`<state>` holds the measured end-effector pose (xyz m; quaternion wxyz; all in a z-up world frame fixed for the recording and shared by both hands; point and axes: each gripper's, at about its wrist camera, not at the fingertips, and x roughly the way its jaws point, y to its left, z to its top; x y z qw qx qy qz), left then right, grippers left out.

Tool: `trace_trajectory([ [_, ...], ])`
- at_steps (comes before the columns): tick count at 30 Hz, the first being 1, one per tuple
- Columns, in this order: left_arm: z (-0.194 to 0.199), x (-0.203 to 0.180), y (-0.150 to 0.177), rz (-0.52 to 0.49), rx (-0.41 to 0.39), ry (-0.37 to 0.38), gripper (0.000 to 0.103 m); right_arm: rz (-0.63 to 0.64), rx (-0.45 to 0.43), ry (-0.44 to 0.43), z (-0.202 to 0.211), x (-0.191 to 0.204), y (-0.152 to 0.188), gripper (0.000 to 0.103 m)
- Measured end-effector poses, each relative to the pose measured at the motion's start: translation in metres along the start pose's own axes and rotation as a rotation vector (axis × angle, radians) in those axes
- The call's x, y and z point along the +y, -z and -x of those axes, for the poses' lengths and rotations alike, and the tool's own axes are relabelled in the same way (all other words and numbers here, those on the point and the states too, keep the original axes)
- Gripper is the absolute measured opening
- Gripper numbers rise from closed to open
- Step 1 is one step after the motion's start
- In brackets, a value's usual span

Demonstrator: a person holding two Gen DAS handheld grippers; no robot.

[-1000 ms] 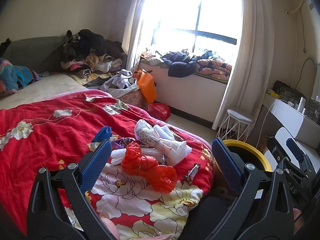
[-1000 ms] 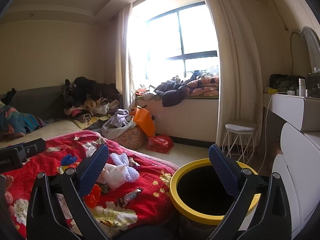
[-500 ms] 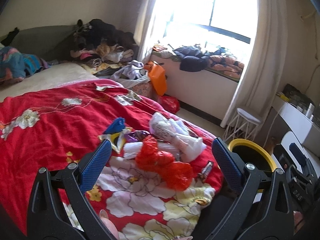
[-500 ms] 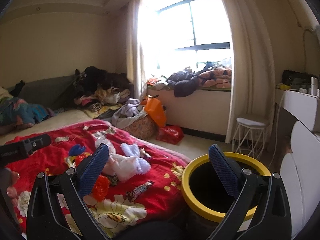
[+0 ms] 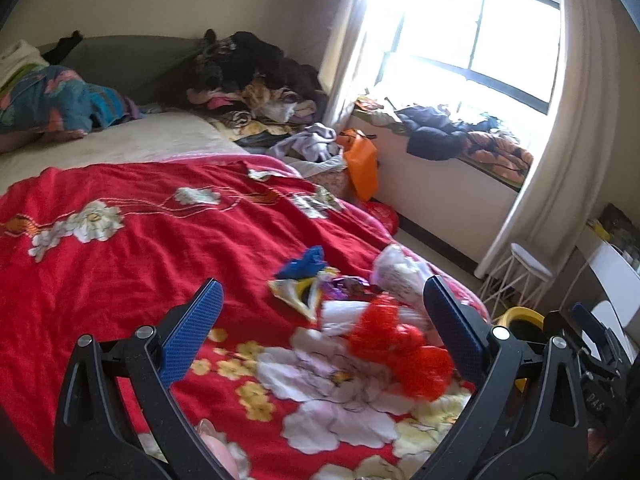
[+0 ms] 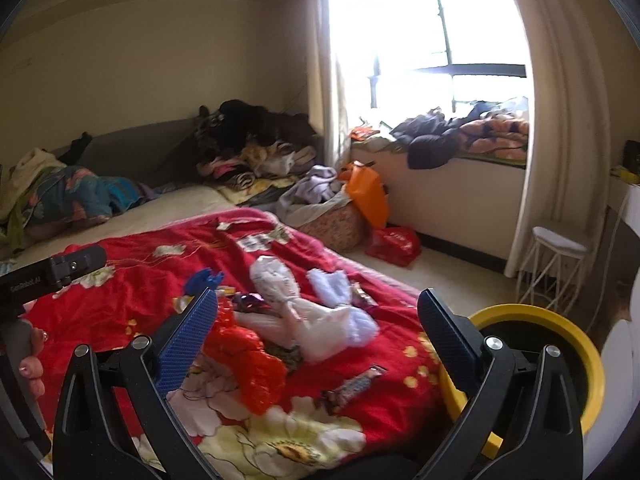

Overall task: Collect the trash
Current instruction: 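Grasp the red plastic bag with left tool while right tool grasps white printed bag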

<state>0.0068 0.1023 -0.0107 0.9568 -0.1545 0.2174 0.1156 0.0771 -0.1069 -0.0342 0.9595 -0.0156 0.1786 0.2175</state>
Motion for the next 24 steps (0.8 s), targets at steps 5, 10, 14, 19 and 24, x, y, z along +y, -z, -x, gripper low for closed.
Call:
trace_trajectory([
  [5,-0.015,0.018,0.001,-0.011,0.028,0.018,0.093,0.007,0.055,-0.018,-0.028,0.0,-0.001,0.097],
  [10,-0.042,0.021,0.004,-0.017,0.104,0.072,0.093,-0.02,0.14,-0.023,-0.062,-0.017,0.0,0.097],
  [14,-0.064,0.008,0.011,-0.059,0.168,0.11,0.092,-0.002,0.2,-0.056,-0.086,-0.026,0.002,0.097],
  [19,-0.085,-0.01,0.022,-0.107,0.216,0.164,0.084,0.04,0.263,-0.104,-0.112,-0.027,0.011,0.097],
  [24,-0.104,-0.017,0.027,-0.121,0.266,0.2,0.074,0.068,0.308,-0.126,-0.134,-0.025,0.018,0.095],
])
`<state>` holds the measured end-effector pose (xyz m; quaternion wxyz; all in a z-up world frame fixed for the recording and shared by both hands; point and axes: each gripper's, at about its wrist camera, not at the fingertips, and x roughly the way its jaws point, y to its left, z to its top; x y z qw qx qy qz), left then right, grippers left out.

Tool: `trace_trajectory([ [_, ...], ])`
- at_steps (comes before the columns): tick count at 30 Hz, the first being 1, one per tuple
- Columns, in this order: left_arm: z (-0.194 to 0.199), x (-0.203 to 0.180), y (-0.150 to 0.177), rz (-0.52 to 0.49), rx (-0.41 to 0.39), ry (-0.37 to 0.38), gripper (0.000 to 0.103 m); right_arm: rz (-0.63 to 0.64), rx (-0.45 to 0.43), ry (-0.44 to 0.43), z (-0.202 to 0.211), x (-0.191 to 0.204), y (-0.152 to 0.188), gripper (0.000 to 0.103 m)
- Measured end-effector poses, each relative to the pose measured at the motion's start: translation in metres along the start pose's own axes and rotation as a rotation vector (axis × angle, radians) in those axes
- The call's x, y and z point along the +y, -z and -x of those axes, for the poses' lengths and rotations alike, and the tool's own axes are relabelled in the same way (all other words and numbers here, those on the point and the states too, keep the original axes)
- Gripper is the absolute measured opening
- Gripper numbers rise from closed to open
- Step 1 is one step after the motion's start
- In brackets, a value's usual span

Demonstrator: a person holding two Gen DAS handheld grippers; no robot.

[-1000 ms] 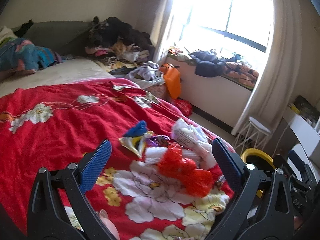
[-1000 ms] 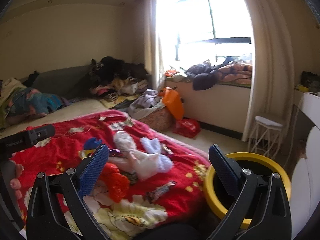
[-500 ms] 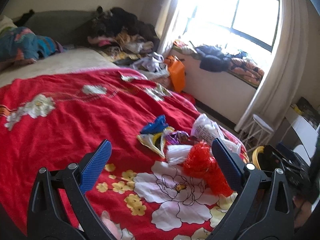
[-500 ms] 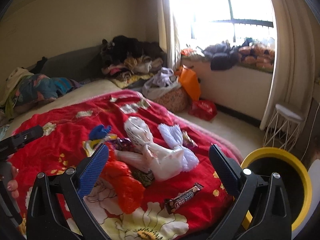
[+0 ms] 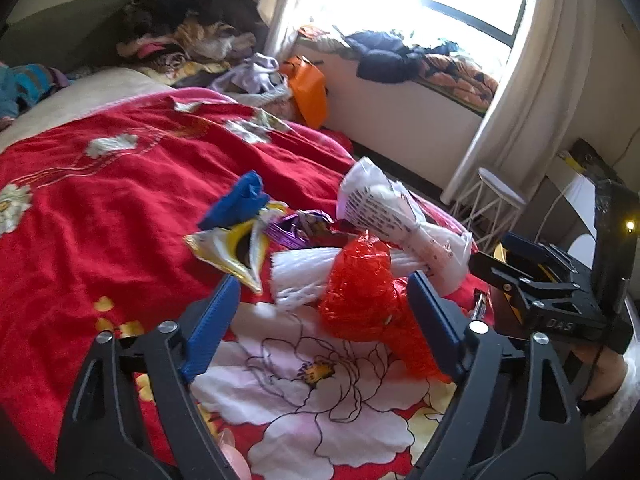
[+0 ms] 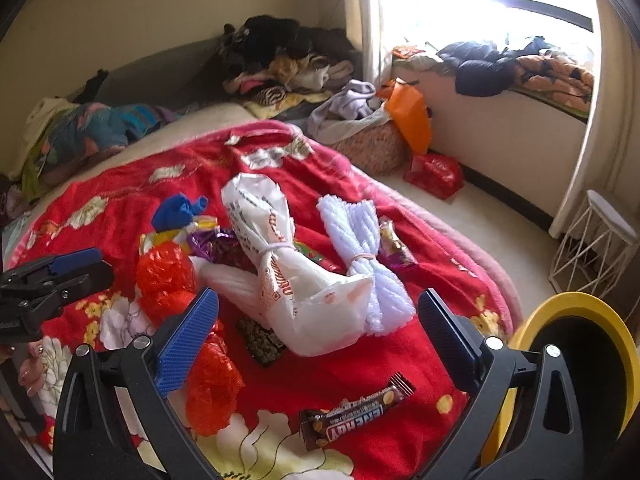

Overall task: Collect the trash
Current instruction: 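Grasp the red plastic bag with left tool while right tool grasps white printed bag, then carry both bags over the yellow-rimmed bin and open both tools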

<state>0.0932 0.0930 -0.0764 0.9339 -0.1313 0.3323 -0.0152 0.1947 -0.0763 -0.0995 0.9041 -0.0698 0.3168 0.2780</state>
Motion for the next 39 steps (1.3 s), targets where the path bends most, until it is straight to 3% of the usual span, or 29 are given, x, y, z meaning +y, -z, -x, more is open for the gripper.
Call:
trace_trajectory([
  [9,-0.028,-0.003,-0.004,0.007,0.06,0.072,0.062,0.012,0.076,-0.049,-0.027,-0.003,0.005,0.06],
  [16,-0.038,-0.008,0.002,0.031,0.091,0.097,0.037,0.016,0.068,-0.11,-0.02,-0.002,0.008,0.039],
  [23,-0.029,-0.02,0.004,-0.005,0.073,0.097,0.011,-0.015,0.006,-0.138,0.0,0.002,0.005,0.033],
  [31,0.001,-0.027,-0.004,-0.023,0.004,0.113,0.008,-0.042,-0.076,-0.102,0.031,0.007,0.002,0.022],
  [39,0.032,-0.049,-0.022,-0.068,-0.071,0.111,0.008,-0.093,-0.156,-0.086,0.068,-0.001,0.001,0.021],
])
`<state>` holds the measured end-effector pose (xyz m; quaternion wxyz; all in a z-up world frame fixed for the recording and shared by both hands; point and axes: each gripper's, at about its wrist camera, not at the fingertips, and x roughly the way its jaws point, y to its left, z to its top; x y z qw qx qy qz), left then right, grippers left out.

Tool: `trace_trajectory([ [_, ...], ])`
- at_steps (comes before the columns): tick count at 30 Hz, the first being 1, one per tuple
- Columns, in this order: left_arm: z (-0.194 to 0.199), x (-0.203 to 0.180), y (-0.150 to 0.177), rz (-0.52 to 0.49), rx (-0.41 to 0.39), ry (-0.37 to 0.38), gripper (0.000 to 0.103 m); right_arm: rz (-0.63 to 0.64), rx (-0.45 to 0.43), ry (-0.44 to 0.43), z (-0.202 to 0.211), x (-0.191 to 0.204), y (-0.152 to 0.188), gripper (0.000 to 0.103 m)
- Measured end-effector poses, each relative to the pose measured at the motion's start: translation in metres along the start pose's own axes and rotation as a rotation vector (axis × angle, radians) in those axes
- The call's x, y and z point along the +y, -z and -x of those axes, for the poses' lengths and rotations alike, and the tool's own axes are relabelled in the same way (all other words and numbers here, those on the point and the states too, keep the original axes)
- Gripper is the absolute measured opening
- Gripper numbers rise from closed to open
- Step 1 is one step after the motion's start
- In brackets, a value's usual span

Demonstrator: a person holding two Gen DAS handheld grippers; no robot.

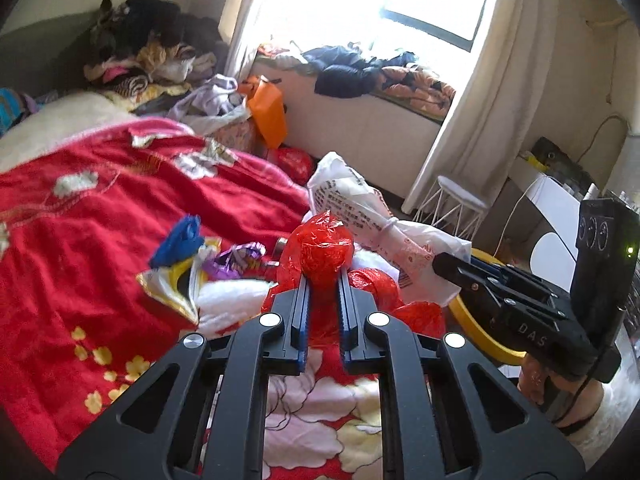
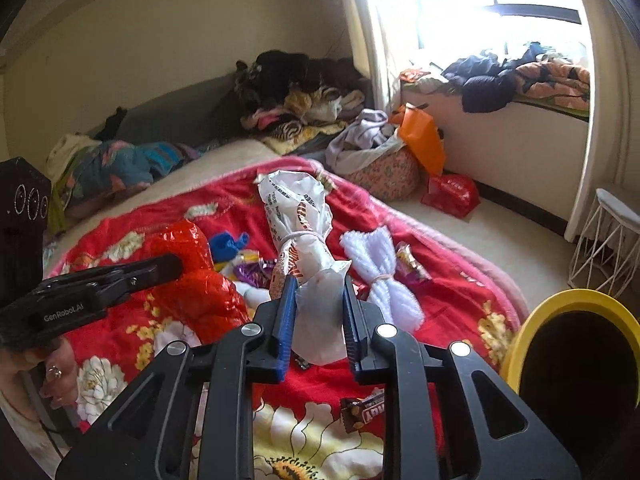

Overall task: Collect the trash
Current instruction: 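Carry both bags over the yellow-rimmed bin and open both tools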

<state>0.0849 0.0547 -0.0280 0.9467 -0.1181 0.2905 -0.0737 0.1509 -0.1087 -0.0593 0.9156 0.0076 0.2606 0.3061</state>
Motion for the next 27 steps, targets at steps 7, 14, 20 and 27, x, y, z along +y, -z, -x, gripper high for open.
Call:
trace_trajectory([
  [7,0.007,-0.02,-0.01,-0.02,-0.023,0.011,0.007,-0.065,-0.071,0.044,0.037,-0.023,-0.005,0.021],
  [14,0.006,-0.046,-0.018,-0.055,-0.036,0.034,0.007,-0.129,-0.113,0.098,0.07,-0.052,-0.001,0.021],
  [20,-0.001,-0.073,-0.023,-0.096,-0.037,0.063,0.007,-0.179,-0.142,0.16,0.095,-0.077,0.004,0.021],
  [27,-0.011,-0.099,-0.022,-0.136,-0.022,0.088,0.007,-0.247,-0.175,0.215,0.118,-0.107,0.01,0.021],
])
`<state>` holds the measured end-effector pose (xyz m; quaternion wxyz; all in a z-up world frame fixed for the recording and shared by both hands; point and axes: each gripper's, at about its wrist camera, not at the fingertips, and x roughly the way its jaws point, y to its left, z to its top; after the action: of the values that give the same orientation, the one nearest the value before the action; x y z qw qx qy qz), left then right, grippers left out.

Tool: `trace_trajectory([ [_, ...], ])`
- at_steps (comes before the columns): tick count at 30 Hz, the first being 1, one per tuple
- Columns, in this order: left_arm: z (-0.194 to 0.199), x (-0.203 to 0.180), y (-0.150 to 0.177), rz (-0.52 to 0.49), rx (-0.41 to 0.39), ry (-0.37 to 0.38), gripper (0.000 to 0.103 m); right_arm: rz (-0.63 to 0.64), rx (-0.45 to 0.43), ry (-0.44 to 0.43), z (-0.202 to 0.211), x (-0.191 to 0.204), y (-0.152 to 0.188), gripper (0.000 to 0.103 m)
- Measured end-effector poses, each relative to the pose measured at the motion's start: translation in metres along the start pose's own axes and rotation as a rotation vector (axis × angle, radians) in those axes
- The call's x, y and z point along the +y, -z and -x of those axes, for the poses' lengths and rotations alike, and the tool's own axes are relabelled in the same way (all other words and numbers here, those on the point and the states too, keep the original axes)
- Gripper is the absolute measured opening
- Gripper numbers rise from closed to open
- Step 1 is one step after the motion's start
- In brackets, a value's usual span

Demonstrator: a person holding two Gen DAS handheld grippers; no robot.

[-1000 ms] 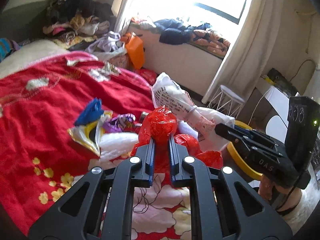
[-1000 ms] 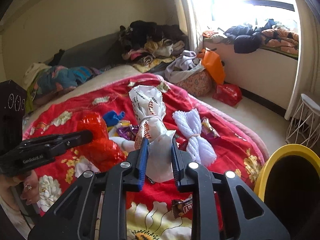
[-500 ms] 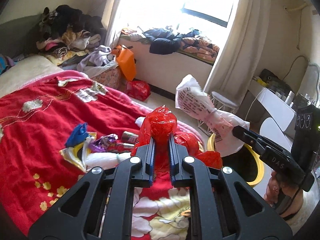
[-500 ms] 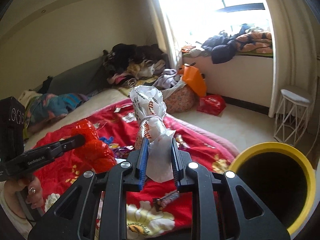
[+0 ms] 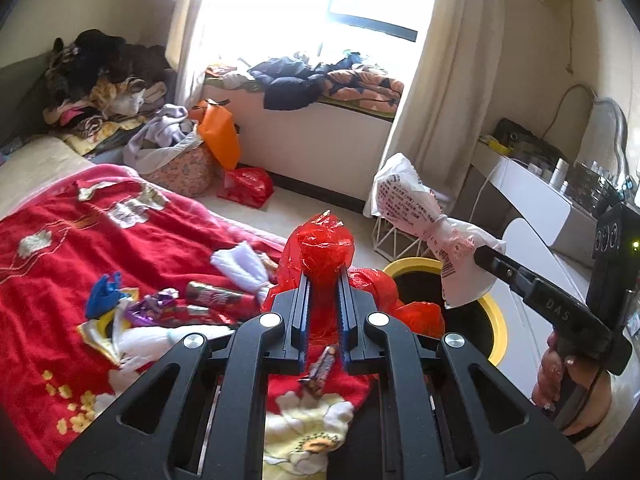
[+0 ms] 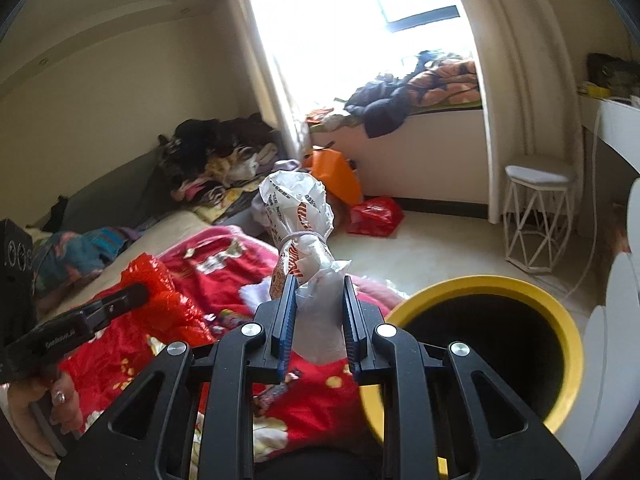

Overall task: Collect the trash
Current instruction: 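Carry both bags over the yellow-rimmed bin and open both tools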

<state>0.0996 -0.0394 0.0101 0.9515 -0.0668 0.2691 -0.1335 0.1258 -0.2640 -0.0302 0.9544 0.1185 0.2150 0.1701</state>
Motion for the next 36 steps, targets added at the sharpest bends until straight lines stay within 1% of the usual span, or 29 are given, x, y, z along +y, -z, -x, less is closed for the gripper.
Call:
trace_trajectory([
  [8,-0.018,-0.026,0.0,-0.043,0.018,0.025,0.007,-0.047,-0.006,0.08,0.012,-0.029,-0.002,0.021],
  [22,-0.063,-0.07,0.011,-0.094,0.075,0.059,0.007,-0.174,0.047,0.219,0.018,-0.089,0.017,0.021],
  [28,-0.087,-0.082,0.016,-0.102,0.107,0.058,0.007,-0.213,0.074,0.251,0.015,-0.111,0.027,0.021],
  [36,-0.121,-0.096,0.024,-0.116,0.153,0.052,0.008,-0.268,0.122,0.274,0.007,-0.128,0.036,0.021],
])
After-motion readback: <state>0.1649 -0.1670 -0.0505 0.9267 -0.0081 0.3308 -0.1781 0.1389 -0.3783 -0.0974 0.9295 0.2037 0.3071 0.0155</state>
